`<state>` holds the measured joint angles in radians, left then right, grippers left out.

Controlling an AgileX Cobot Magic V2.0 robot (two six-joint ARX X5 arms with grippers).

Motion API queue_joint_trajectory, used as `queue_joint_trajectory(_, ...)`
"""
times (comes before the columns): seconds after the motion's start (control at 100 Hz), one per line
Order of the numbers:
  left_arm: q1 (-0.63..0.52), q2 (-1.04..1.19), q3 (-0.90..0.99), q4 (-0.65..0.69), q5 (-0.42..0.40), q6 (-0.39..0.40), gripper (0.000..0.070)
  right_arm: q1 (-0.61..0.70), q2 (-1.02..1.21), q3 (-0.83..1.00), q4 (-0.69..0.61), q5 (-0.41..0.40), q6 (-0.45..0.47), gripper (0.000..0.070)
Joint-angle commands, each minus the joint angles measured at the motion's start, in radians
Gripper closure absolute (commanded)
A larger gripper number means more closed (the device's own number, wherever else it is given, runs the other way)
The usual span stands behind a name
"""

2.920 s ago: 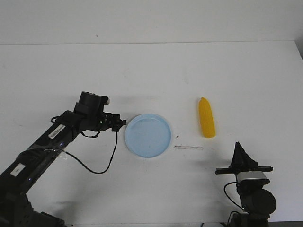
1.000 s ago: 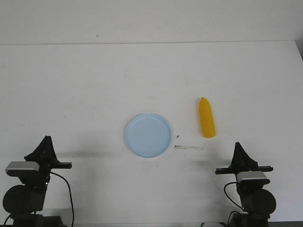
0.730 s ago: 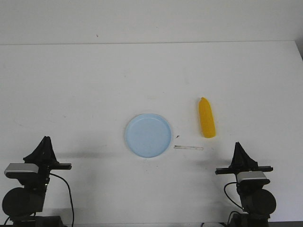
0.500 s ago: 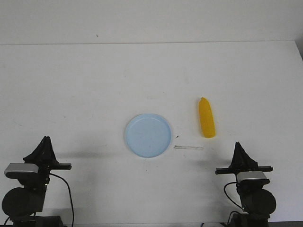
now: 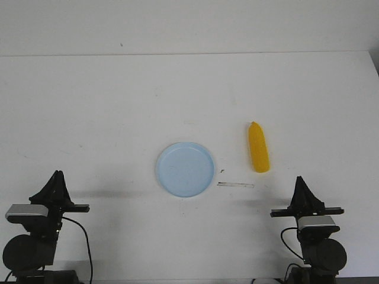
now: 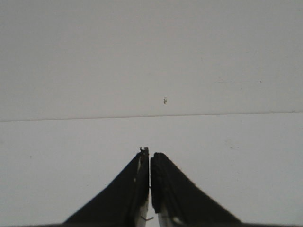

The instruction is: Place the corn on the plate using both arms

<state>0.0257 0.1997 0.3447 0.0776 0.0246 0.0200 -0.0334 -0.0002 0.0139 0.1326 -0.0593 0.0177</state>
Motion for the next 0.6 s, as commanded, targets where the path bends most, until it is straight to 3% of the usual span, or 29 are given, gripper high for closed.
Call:
queue_joint_trajectory(0.0, 0.000, -0.002, 0.007, 0.012, -0.003, 0.014, 0.0699, 0.001, 0.002, -0.001, 0.012, 0.008, 0.040, 0.0686)
queue_joint_trajectory(0.11, 0.000, -0.002, 0.007, 0.012, -0.003, 0.014, 0.0699, 0.004, 0.002, 0.010, 0.024, 0.005, 0.083, 0.0693)
queue_joint_trajectory(0.33, 0.000, -0.002, 0.007, 0.013, -0.003, 0.014, 0.0699, 0.009, 0.098, 0.135, -0.085, 0.087, 0.005, 0.0694)
queue_joint_trajectory(0.59, 0.000, -0.002, 0.007, 0.012, -0.003, 0.014, 0.0699, 0.010, 0.430, 0.355, -0.081, 0.048, 0.004, 0.0694)
